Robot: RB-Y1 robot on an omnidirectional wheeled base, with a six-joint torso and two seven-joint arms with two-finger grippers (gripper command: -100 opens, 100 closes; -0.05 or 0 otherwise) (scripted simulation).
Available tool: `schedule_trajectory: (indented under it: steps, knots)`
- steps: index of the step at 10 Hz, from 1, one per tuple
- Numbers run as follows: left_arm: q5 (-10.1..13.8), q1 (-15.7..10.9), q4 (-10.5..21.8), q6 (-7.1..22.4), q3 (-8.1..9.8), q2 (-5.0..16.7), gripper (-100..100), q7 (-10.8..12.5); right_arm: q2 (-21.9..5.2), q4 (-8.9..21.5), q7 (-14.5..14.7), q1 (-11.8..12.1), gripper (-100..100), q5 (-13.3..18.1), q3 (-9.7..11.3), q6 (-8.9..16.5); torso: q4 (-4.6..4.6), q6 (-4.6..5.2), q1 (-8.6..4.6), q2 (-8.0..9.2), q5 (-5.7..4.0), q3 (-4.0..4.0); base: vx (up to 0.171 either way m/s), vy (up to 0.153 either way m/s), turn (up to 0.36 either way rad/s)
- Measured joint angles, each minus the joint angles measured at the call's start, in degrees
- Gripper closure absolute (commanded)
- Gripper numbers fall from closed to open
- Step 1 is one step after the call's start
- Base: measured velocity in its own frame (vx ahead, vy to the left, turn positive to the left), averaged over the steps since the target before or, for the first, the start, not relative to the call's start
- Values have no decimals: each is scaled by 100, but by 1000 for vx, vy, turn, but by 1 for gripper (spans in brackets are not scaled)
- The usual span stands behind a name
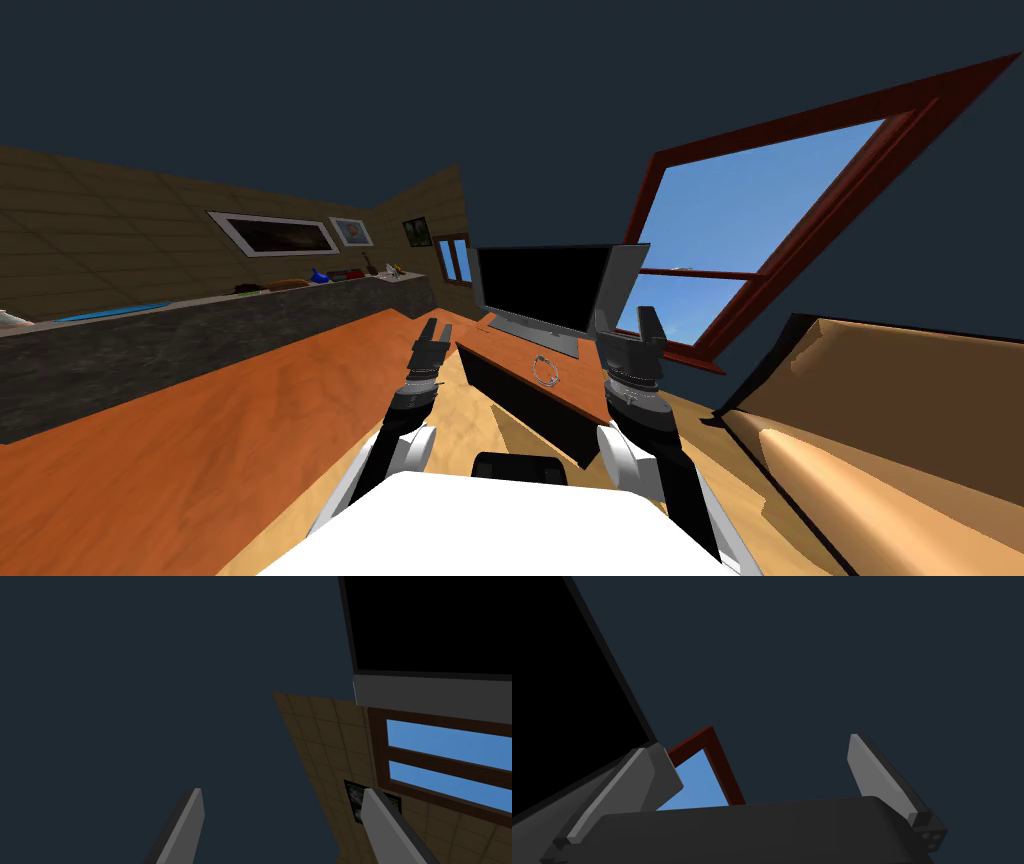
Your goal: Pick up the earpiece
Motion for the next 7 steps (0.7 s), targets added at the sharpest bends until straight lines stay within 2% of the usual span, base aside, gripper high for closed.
schedule_trajectory:
  steps: [4,7]
  knots:
    - [0,0,0,0,0,0,0,0,-355,96,-144,5,-100,-654,-94,73,1,-1,-19,5,-4,3,-13,-37,99]
    - [0,0,0,0,0,0,0,0,-475,163,-212,32,-100,-1083,-108,99,1,0,-11,3,-3,2,-12,-27,96]
